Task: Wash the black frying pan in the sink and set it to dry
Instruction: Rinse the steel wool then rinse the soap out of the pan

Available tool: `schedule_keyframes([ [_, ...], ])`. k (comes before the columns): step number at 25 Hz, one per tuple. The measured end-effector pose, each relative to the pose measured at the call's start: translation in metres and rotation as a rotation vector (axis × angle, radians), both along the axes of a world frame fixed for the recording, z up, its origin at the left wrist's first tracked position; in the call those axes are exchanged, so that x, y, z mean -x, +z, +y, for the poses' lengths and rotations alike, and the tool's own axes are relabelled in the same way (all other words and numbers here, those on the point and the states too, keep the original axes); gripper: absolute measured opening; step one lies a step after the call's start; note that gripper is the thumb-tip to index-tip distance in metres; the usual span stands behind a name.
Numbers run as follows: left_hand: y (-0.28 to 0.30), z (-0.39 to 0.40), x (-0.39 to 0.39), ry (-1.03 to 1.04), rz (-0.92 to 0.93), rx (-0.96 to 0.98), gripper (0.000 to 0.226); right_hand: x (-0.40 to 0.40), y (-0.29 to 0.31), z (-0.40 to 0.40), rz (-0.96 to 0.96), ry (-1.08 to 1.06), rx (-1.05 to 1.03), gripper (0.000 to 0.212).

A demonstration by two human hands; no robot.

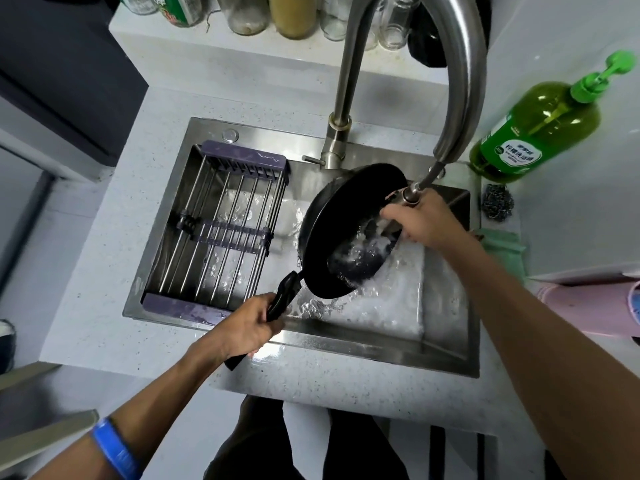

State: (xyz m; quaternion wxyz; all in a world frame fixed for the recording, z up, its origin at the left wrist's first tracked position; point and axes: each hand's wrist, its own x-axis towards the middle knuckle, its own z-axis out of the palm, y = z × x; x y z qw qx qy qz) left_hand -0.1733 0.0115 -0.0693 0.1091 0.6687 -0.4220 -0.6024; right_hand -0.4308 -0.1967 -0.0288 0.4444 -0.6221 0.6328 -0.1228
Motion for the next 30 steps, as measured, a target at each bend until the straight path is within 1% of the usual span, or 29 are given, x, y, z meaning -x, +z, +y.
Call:
schedule_keyframes([
  [3,0.004,-0.003,0.003,0.073,0.116,-0.074,0.017,-0.001,0.01,0.001,-0.009,-0.055,0.016,0.02],
  [4,0.002,-0.003,0.002,0.068,0.147,-0.096,0.018,-0.002,0.012,0.003,-0.014,-0.062,0.002,0.019],
  [6,-0.003,-0.003,0.001,0.029,0.21,-0.106,0.016,-0.014,0.014,0.011,-0.057,-0.029,-0.094,0.018],
  [8,-0.006,0.0,0.004,0.004,0.235,-0.12,0.013,-0.025,0.011,0.017,-0.098,0.002,-0.172,0.024],
  [10,-0.008,0.001,0.007,-0.025,0.238,-0.128,0.014,-0.025,0.011,0.016,-0.1,-0.037,-0.121,0.028],
  [12,-0.01,0.003,0.008,-0.052,0.254,-0.136,0.015,-0.011,0.014,0.01,-0.065,-0.074,-0.043,0.024],
  [14,-0.012,0.005,0.009,-0.048,0.282,-0.139,0.017,-0.007,0.017,0.014,-0.043,0.027,-0.078,0.022],
  [16,-0.014,0.005,0.013,-0.034,0.307,-0.139,0.017,-0.017,0.014,0.026,-0.09,0.118,-0.166,0.025],
  [18,-0.015,0.004,0.017,-0.011,0.329,-0.157,0.017,-0.026,0.014,0.025,-0.097,0.066,-0.148,0.026],
  [20,-0.016,0.003,0.014,0.02,0.362,-0.181,0.017,-0.02,0.017,0.014,-0.056,0.006,-0.057,0.02],
  [22,-0.017,0.004,0.01,0.042,0.389,-0.192,0.018,-0.008,0.021,0.009,0.005,0.037,-0.019,0.022],
  [23,-0.018,0.006,0.009,0.058,0.398,-0.196,0.018,-0.008,0.02,0.01,0.002,0.079,-0.051,0.022],
  [26,-0.02,0.012,0.015,0.108,0.446,-0.228,0.02,-0.032,0.014,0.023,-0.127,0.129,-0.193,0.02],
  [28,-0.02,0.013,0.018,0.127,0.465,-0.247,0.021,-0.049,0.01,0.02,-0.188,0.09,-0.183,0.023],
  [30,-0.02,0.014,0.017,0.119,0.471,-0.253,0.02,-0.051,0.01,0.006,-0.202,0.04,-0.138,0.022],
])
